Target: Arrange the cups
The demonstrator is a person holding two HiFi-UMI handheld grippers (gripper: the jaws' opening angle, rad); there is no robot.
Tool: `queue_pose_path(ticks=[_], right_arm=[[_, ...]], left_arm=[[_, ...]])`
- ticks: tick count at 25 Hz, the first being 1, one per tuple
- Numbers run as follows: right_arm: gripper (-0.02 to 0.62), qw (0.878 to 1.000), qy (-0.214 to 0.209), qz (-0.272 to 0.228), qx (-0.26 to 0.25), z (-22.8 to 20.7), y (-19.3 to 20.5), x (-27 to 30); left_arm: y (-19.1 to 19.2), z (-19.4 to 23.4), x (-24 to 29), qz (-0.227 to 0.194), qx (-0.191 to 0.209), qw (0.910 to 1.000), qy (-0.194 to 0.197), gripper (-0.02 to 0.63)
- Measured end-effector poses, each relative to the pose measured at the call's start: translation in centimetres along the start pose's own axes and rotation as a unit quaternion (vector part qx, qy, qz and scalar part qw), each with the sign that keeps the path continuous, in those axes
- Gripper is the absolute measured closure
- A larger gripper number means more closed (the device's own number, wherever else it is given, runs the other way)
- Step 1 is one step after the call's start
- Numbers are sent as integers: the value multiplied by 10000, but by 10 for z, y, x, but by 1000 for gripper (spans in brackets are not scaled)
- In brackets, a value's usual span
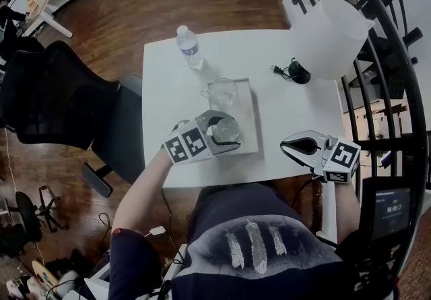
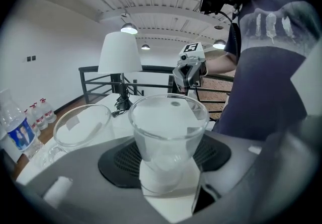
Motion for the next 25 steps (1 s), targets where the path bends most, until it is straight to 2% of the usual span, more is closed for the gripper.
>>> queue_pose_path(ticks=[4,12,18,22,23,25], right_arm=[[591,10000,8,13,0,0,-1,-1],[591,10000,-61,-22,8,3,-3,0],[591,9999,-138,14,39,5,-4,3],[591,9999,-127,-6,17,6,-7,2],[591,9999,-123,-7,9,6,-7,3],[591,9999,-123,-6,12,4,-7,4]], left_arm=[[-1,2,2,-120,-27,9999,-64,311],[-3,-4,7,21,251,9996,-107,310],[0,-1,7,-30,71,9999,-95,301],[-5,0,4,-267,-115,9994,-163,210],[-6,-1,3,-306,-129,9993,-159,169],[-8,-2,0,-390,-132,9990,-154,144]])
Point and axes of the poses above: the fingertips, and each gripper's own axes: x forward along the fingers, z to its left, y out of its underside, the point moved 10 cm from there along -x, backward along the fingers, and after that the axes turned 11 degrees about y, right-handed, at the moved point
